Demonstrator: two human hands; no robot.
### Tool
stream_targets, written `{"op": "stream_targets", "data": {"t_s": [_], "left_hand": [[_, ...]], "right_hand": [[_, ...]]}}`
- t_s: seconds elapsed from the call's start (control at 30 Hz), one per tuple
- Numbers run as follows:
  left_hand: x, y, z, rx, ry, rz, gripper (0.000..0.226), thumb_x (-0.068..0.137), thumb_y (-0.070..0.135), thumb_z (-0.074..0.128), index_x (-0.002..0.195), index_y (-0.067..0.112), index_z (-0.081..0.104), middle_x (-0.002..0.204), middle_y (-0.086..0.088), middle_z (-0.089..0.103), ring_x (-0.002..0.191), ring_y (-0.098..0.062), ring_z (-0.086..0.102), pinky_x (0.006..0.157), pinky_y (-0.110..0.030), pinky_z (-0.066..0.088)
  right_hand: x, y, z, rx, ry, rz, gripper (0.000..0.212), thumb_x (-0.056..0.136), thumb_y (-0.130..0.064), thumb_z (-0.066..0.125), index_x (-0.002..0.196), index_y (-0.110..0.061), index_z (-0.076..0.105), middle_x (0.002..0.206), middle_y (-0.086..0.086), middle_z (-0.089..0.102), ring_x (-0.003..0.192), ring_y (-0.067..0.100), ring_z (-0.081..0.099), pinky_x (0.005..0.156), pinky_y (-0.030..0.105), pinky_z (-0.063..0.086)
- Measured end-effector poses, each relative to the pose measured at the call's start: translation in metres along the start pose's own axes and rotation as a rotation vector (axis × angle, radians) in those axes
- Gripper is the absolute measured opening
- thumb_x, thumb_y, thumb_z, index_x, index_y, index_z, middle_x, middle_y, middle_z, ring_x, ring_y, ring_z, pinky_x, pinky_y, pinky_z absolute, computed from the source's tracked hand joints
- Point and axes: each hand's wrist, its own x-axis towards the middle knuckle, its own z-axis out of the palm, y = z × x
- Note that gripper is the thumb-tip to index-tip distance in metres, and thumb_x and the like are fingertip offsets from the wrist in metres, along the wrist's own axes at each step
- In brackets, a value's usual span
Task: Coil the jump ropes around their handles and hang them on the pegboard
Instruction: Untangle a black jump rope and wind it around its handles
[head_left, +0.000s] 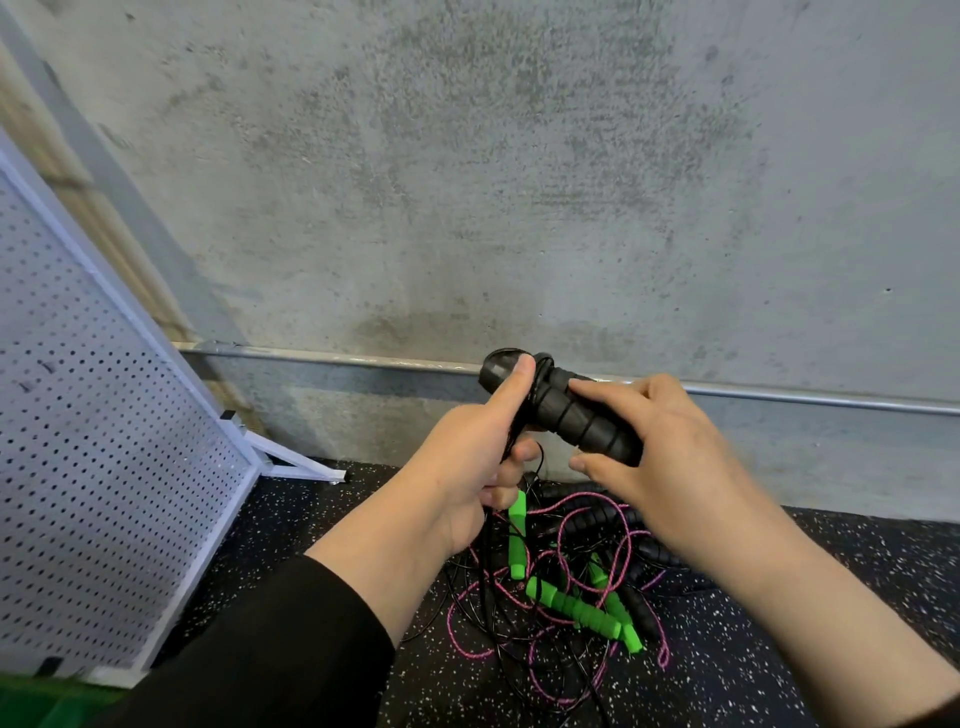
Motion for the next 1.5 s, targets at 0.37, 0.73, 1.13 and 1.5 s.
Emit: {"op": "stream_targets", "data": {"t_s": [0.37,0.73,1.13,1.5], "left_hand": [[-0.001,0.003,0.0,-0.051,-0.069,0.138,0.041,0.095,0.057,0.058,0.074,0.023,0.051,0.064,0.003,0.043,0.047,-0.008,0.019,0.047,-0.025,0.009],[-0.003,0.005,-0.001,0.046,-0.126,0.05,0.071,0.089,0.078,0.045,0.107,0.012,0.066,0.062,0.005,0.044,0.045,-0.008,0.019,0.043,-0.023,0.014],[0.0,0.005,-0.002,0.043,-0.139,-0.027,0.099,0.082,0.086,0.041,0.127,0.0,0.062,0.066,0.003,0.048,0.046,-0.007,0.019,0.039,-0.02,0.017],[0.002,0.002,-0.002,-0.122,-0.089,-0.044,0.064,0.083,0.079,0.055,0.095,0.017,0.06,0.063,0.003,0.045,0.042,-0.007,0.018,0.036,-0.02,0.016]], "right_hand": [[0.001,-0.014,-0.018,1.291,-0.286,0.631,0.064,0.096,-0.065,0.036,0.121,-0.018,0.072,0.107,0.027,0.072,0.072,0.032,0.072,0.061,0.033,0.063],[0.005,-0.009,-0.015,1.343,-0.139,0.468,0.038,0.098,-0.04,0.053,0.118,-0.012,0.067,0.087,0.015,0.058,0.059,0.016,0.045,0.053,0.026,0.043],[0.003,-0.003,-0.007,0.35,-0.009,0.178,0.039,0.098,-0.036,0.061,0.136,-0.045,0.056,0.1,-0.013,0.064,0.081,-0.006,0.06,0.067,0.01,0.04],[-0.002,-0.009,0.001,-0.034,-0.001,-0.001,0.062,0.087,-0.044,0.073,0.143,-0.05,0.048,0.114,-0.009,0.04,0.112,0.011,0.045,0.092,0.02,0.033]]}}
